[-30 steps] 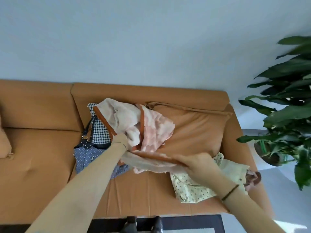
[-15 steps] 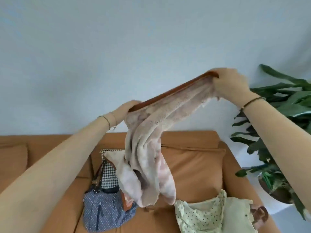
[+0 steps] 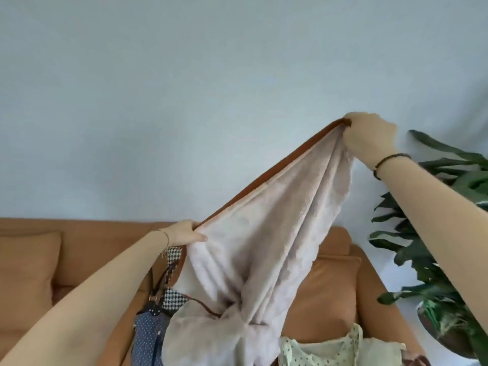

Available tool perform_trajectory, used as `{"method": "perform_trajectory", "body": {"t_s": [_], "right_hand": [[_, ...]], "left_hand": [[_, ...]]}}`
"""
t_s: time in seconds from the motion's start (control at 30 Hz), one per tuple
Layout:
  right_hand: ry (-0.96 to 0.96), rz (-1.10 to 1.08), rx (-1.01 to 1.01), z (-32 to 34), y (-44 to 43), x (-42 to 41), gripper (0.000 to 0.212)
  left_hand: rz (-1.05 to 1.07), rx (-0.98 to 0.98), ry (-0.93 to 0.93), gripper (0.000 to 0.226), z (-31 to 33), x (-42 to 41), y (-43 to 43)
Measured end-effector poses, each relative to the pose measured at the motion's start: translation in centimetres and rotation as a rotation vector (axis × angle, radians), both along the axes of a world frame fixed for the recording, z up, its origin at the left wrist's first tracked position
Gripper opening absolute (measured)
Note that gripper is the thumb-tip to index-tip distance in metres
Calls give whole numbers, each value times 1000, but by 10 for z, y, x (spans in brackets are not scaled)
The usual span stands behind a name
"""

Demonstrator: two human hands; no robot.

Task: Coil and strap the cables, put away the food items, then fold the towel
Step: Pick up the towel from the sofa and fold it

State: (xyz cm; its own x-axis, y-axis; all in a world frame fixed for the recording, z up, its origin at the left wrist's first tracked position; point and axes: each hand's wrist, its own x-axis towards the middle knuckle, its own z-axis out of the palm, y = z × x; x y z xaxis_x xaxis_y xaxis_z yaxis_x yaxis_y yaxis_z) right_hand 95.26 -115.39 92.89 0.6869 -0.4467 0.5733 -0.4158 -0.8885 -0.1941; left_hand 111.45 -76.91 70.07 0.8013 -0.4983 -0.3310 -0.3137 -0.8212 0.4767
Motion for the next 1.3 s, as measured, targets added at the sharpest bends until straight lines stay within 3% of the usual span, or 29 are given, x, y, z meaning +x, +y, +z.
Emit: {"method": "perform_trajectory", "body": {"t_s": [0.1,0.23,0.27,0.33,0.4,0.43,0.5,0.53,0.6,0.67,0.8,0.93,1.0,1.07,1.13,1.23,1.3], "right_hand": [[111,-41,3,-30,5,5,26],[208,-24,112,-43,19,8,27],[257,36,152,-43,25,9,33],[439,288,252,-50,53,12,63],[571,580,501,-62,97,17,94],[563,662,592,-71,115,21,95],[455,664,685,-92,140,31,53],[401,635,702,-97,146,33,28],[343,581,707,-107,140,34,18],[287,621,763,-109,130,33,8],[188,680,801,-99,122,25,42],[23,696,898,-76,120,29,49],[-43,686,901,-67,118,30,48],[-86,643,883,-63,113,34,45],[-160,564,887,-62,101,36,40],[-187,343,779,-68,68,33,34],[22,242,565,-78,51,30,45]], "left_hand": [[68,-48,-148,45,26,16,2],[-12,-160,-393,7,108,12,-23],[-54,-191,-465,8,126,8,-36],[-160,-281,-573,10,156,-11,-63],[-258,-329,-607,12,179,-38,-89],[-293,-358,-591,14,186,-49,-100],[-323,-447,-548,19,188,-63,-105],[-319,-506,-533,22,184,-66,-100],[-247,-594,-470,31,164,-65,-80],[-173,-531,-360,39,127,-56,-54],[-218,-51,-86,44,23,-50,-20],[-142,-138,193,69,-57,-80,-23],[-125,-173,299,46,-82,-96,-37],[-95,-208,304,22,-101,-100,-51],[-7,-219,266,15,-112,-91,-54],[84,-257,136,32,-100,-63,-47],[113,-338,39,38,-69,-49,-44]]}}
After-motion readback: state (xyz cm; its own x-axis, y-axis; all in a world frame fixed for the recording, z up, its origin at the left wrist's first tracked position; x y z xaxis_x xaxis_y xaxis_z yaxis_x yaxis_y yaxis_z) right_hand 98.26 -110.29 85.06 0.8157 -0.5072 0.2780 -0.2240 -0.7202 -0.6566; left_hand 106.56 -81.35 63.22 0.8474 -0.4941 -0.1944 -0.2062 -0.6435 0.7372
